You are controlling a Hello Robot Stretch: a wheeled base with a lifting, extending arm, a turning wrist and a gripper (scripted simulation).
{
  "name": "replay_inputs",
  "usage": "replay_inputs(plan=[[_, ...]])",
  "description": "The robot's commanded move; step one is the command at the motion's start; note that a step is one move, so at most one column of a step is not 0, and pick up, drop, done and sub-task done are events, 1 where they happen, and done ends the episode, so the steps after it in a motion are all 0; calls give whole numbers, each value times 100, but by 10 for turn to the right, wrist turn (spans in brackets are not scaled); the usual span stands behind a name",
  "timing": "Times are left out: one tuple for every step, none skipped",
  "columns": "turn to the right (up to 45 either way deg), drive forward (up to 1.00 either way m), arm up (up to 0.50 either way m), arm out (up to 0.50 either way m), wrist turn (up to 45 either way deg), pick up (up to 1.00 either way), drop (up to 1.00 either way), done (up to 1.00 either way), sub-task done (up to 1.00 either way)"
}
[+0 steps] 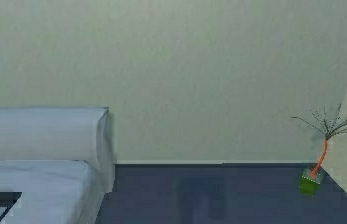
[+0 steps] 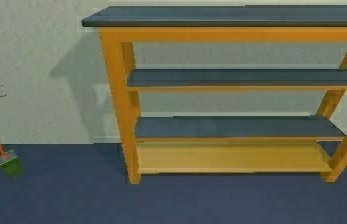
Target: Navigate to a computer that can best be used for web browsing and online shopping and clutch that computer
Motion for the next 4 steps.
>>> replay_inputs(plan=[[-450,0,0,0,0,0,0,0,0],[-450,0,0,0,0,0,0,0,0],[-450,0,0,0,0,0,0,0,0],[-90,0,0,0,0,0,0,0,0]])
